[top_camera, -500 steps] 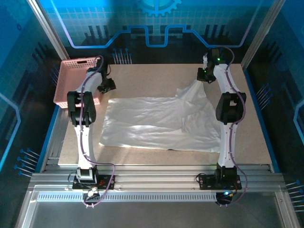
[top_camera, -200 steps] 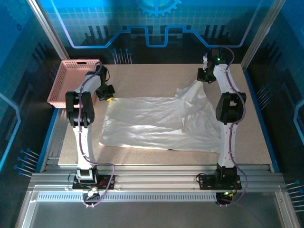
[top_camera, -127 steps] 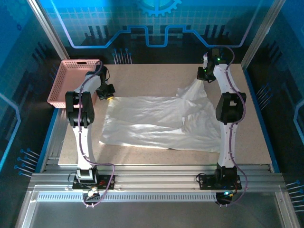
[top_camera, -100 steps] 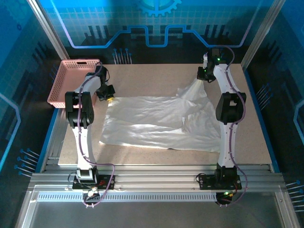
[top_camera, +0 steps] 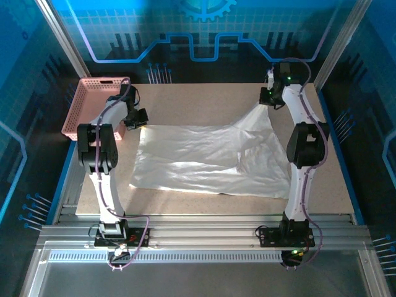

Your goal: Fold and stack the t-shirts

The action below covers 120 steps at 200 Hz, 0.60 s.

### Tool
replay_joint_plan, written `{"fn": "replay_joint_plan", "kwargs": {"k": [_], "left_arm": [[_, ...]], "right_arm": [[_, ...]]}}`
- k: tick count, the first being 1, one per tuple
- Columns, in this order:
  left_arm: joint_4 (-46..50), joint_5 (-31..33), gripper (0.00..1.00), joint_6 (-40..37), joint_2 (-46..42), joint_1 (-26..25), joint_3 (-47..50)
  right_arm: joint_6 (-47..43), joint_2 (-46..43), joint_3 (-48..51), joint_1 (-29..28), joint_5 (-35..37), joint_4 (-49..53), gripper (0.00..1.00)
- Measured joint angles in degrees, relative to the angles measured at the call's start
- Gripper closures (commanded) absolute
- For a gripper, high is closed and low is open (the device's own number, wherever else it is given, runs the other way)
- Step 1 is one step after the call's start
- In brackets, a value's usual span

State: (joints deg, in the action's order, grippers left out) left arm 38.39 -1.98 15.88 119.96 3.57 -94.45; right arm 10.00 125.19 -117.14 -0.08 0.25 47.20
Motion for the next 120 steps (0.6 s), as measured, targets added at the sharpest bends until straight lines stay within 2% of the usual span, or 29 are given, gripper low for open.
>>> {"fn": "replay_joint_plan", "kwargs": {"k": [120], "left_arm": [[-4.61,1.14,1.00,-1.46,-12.11,0.24,12.94]], "right_arm": [[0.94,-20.74,28.94,0.00,2.78,-8.22,1.00]]}}
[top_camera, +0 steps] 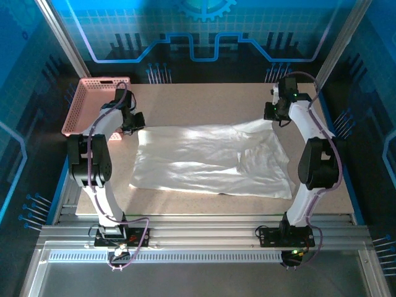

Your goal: Fold and stack the t-shirts

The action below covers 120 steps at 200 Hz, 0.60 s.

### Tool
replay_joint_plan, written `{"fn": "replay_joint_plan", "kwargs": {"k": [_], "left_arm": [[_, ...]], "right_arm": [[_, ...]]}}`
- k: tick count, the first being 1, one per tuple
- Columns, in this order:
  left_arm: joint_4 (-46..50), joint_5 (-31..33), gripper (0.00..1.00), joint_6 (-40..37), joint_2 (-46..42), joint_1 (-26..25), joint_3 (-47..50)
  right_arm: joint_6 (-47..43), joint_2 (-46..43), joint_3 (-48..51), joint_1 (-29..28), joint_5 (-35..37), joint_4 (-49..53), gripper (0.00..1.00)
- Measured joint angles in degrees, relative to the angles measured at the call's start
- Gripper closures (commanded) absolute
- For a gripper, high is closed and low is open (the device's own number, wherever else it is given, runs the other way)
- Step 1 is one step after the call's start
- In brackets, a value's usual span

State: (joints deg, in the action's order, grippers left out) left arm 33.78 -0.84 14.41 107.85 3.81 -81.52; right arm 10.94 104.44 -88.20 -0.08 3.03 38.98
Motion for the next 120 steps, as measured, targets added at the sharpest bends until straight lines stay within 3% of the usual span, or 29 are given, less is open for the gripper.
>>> {"fn": "replay_joint_plan", "kwargs": {"k": [120], "left_arm": [[-1.18,1.46,1.00,0.02,-4.94,0.74,5.90]], "right_arm": [[3.43,-18.14,18.43,0.46,2.14,-1.03,1.00]]}}
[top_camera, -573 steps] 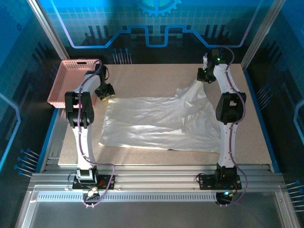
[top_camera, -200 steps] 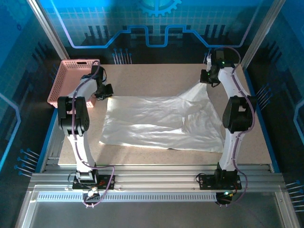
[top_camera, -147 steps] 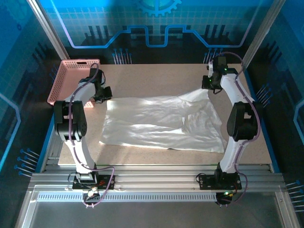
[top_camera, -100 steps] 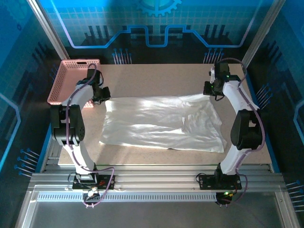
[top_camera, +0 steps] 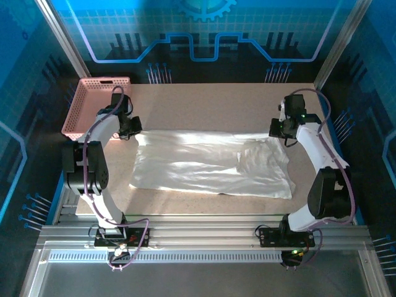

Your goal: Fold and stack the t-shirts

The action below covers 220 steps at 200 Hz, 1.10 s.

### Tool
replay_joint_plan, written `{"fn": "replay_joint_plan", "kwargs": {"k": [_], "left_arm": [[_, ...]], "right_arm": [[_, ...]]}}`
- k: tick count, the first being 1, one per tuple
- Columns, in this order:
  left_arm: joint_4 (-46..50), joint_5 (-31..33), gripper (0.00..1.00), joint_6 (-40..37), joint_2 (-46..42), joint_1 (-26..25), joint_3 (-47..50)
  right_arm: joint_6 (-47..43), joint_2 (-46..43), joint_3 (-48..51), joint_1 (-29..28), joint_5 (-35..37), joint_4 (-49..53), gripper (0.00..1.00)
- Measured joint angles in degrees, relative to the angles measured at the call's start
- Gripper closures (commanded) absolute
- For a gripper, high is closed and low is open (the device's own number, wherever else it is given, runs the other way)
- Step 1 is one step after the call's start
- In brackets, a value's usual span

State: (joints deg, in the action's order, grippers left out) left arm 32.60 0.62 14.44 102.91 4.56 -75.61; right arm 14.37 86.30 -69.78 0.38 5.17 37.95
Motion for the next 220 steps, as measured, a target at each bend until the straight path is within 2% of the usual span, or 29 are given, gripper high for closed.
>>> {"fn": "replay_joint_plan", "kwargs": {"k": [89,220], "left_arm": [[-0.26,0.44,1.00,0.20,-4.13,0.00,4.37],[1.03,3.10,1.00,3.65,-8.46,0.00,13.27]], "right_arm": [[2.38,-9.88,8.39,1.86,-0.98,0.61,1.00],[7.69,-19.89,22.18,3.61,-1.77,5.44,1.00]]}}
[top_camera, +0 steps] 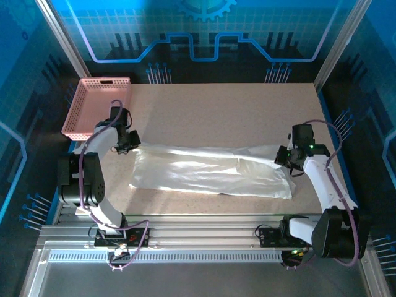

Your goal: Fold and stack the t-shirts

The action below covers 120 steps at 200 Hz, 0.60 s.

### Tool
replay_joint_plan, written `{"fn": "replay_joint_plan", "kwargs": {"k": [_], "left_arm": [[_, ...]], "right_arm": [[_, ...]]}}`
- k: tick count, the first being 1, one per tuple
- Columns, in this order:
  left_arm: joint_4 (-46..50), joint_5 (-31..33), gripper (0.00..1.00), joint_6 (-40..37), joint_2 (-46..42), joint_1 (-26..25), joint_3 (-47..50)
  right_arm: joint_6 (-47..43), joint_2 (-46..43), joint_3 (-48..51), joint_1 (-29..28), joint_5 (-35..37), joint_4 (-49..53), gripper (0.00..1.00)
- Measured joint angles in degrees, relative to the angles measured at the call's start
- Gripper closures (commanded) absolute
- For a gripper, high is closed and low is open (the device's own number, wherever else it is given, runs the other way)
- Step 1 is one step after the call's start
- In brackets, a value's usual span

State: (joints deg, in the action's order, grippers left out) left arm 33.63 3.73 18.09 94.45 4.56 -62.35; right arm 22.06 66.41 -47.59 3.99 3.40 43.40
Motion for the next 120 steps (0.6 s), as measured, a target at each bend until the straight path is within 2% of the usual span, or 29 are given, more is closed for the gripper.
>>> {"fn": "replay_joint_plan", "kwargs": {"k": [69,75,86,92,107,113,120], "left_arm": [[0.55,1.20,1.00,0.13,-1.73,0.00,4.07],[0.61,1.22,0.93,0.31,-1.70,0.00,4.35],[0.55,1.31,0.74,1.03,-1.51,0.00,4.74],[0.55,1.51,0.65,1.62,-1.33,-0.02,4.92],[0.46,2.19,0.44,2.62,-0.81,0.00,5.57],[0.48,2.51,0.38,3.17,-0.66,0.00,5.88],[0.57,2.78,0.32,3.58,-0.63,0.00,6.12]], "right_arm": [[3.08,-2.40,3.80,0.22,-0.57,2.49,1.00],[3.41,-2.10,3.80,0.22,-0.57,2.49,1.00],[3.91,-1.31,3.93,0.22,-0.59,2.45,1.00],[4.17,-0.85,4.15,0.22,-0.63,2.43,0.96],[5.33,0.44,4.83,0.24,-0.61,2.49,0.80],[5.77,1.03,5.09,0.26,-0.59,2.60,0.68],[6.64,1.55,5.33,0.33,-0.57,2.82,0.60]]}}
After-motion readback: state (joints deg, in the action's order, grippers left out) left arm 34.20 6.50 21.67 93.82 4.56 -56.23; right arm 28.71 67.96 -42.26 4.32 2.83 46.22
